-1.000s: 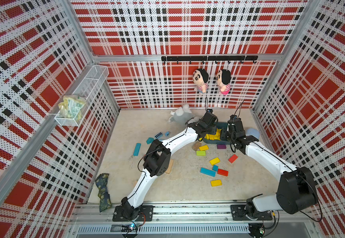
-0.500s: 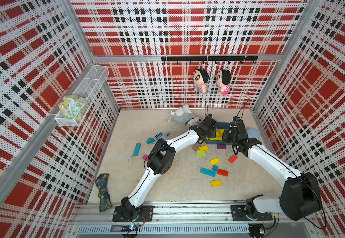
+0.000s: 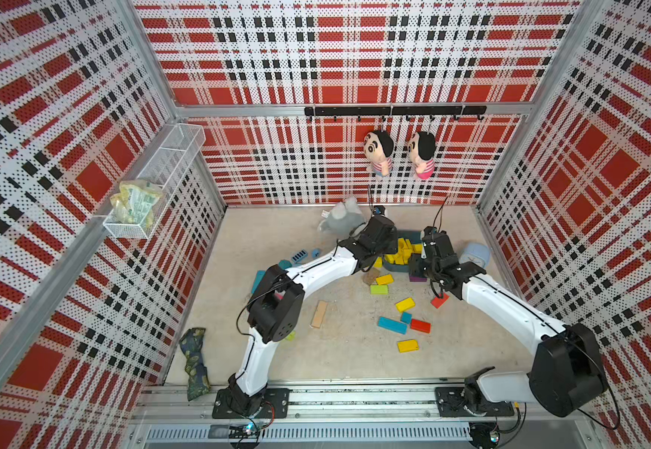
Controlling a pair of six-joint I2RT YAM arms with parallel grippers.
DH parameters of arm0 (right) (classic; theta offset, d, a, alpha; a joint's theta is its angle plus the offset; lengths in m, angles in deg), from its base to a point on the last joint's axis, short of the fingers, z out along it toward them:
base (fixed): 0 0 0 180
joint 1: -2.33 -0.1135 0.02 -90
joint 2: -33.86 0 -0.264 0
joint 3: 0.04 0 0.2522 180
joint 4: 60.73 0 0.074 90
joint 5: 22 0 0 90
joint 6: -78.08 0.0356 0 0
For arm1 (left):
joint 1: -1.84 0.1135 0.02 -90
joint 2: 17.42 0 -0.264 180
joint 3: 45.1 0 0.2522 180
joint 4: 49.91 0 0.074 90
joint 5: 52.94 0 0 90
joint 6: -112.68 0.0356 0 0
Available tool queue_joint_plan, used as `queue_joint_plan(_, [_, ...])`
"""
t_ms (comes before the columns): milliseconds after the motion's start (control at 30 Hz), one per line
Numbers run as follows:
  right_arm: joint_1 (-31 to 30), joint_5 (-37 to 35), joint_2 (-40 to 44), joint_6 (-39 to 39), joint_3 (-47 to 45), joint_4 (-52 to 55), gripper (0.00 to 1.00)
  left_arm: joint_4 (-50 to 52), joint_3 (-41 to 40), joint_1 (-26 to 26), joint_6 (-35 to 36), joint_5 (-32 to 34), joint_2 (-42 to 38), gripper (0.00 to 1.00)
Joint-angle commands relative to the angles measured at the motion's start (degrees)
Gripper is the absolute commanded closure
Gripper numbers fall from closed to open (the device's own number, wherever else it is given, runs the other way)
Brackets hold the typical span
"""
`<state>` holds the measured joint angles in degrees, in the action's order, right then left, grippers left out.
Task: Pick out the yellow building blocks
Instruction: Place the building block in the storage box.
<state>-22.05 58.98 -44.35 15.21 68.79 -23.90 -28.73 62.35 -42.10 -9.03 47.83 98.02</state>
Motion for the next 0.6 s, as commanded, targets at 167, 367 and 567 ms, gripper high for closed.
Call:
queue_joint_plan(167, [-5.8,-1.1,-5.3,5.1,-0.1,11.2,0.47,-7.0,-15.5,4.8,-7.6,6.4,-10.3,0.45])
queue_joint_plan(367, [-9.3,-10.0,-7.0,18.3,1.1,15.1,0.34,-7.0,-21.9,5.4,-9.1,9.1,-15.4,0.44])
queue_joint_plan(567, [-10.5,-11.7,-10.8,35.7,3.7,17.1,0.31,-3.4,-25.2,6.0,-9.5,10.7,-19.6,0.42])
